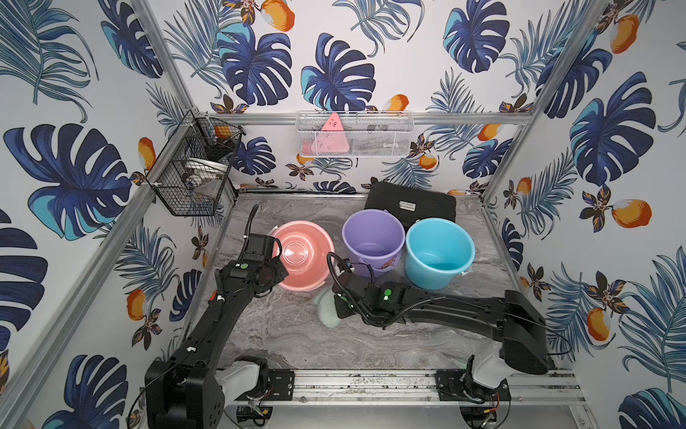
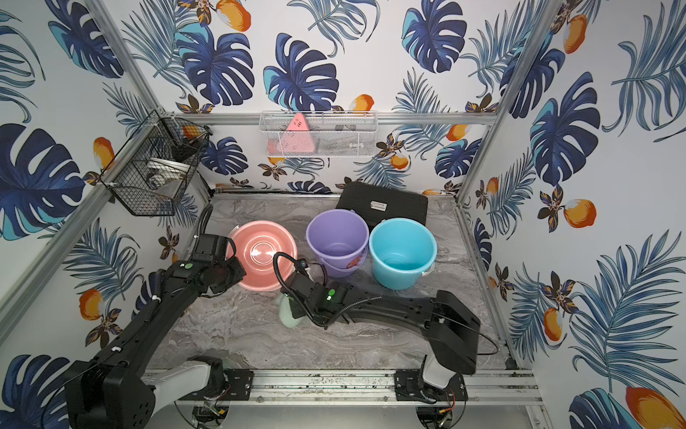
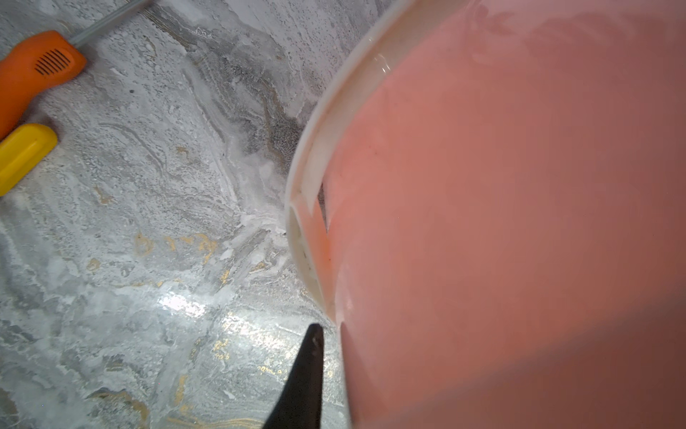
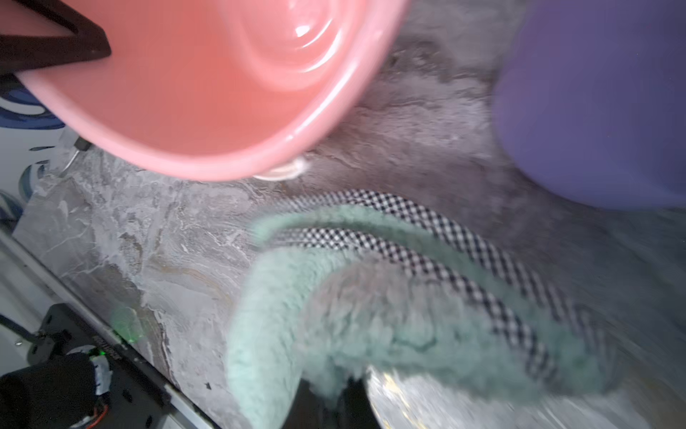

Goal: Wipe the inside of the bucket with a cloth
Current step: Wipe the dirt from the inside of the bucket.

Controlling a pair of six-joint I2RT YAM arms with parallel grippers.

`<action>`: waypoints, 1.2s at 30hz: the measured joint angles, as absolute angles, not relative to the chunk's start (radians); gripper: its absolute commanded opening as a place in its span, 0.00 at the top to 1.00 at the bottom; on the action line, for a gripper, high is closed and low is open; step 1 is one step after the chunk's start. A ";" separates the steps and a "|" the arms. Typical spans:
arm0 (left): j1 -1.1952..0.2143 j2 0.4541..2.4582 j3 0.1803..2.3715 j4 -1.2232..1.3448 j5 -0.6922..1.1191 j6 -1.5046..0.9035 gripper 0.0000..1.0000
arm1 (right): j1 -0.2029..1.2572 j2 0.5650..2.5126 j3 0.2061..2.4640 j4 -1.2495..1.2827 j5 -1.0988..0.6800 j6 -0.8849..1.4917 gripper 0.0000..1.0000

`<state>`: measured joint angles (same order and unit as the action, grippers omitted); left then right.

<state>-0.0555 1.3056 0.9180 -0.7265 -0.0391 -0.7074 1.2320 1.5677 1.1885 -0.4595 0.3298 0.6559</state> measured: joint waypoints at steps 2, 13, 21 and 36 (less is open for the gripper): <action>-0.056 1.305 0.918 -0.723 -0.036 -0.707 1.00 | 1.300 1.481 1.177 -0.507 0.411 0.673 1.00; -0.056 1.240 0.938 -0.746 0.032 -0.703 1.00 | 1.416 1.567 1.390 -0.460 0.784 0.480 1.00; -0.057 1.203 0.949 -0.805 0.092 -0.654 1.00 | 1.277 1.799 1.625 -0.366 0.792 0.335 1.00; -0.057 1.268 0.982 -0.837 0.245 -0.633 1.00 | 1.150 2.182 1.872 -0.445 0.762 0.129 1.00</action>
